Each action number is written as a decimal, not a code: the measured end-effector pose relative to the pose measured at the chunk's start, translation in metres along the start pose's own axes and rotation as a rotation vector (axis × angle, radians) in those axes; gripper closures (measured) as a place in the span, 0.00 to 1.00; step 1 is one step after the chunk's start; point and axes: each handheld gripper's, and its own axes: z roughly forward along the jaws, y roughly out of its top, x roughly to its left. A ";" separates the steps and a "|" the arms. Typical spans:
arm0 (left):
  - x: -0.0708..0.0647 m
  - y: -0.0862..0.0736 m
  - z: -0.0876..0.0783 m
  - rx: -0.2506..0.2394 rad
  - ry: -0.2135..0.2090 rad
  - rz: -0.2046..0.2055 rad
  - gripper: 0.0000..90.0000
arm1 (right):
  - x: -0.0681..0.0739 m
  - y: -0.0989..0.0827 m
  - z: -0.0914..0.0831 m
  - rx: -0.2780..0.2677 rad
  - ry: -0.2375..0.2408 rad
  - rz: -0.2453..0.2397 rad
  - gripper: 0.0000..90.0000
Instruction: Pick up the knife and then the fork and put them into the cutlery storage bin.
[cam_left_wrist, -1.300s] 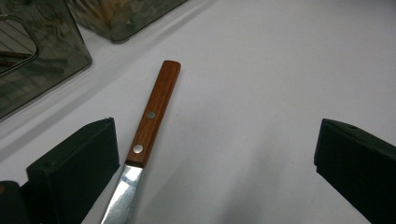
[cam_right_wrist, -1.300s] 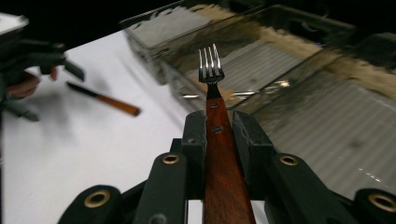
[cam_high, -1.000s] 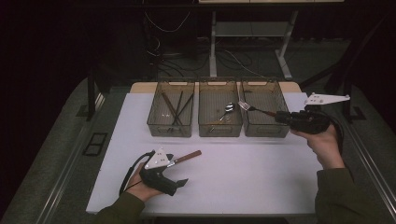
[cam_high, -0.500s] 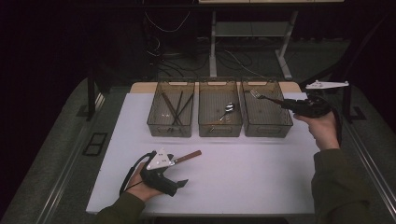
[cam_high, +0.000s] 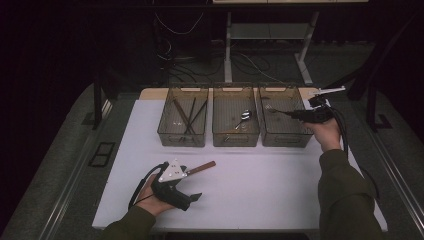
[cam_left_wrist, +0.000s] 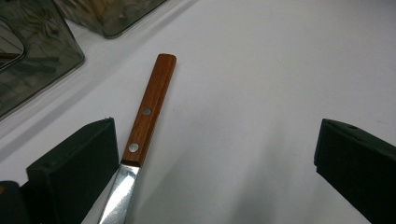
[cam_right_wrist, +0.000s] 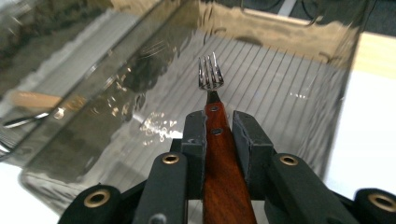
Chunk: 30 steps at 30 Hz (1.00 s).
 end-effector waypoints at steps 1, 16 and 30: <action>0.000 0.000 0.000 -0.002 -0.001 0.000 0.00 | 0.001 0.000 0.003 0.009 -0.002 0.006 0.84; 0.000 0.000 0.000 -0.001 -0.006 -0.003 0.00 | 0.005 -0.003 0.017 0.038 -0.019 -0.003 0.81; 0.000 0.000 0.000 0.002 -0.005 -0.004 0.00 | 0.007 -0.003 -0.004 -0.027 -0.017 -0.031 0.48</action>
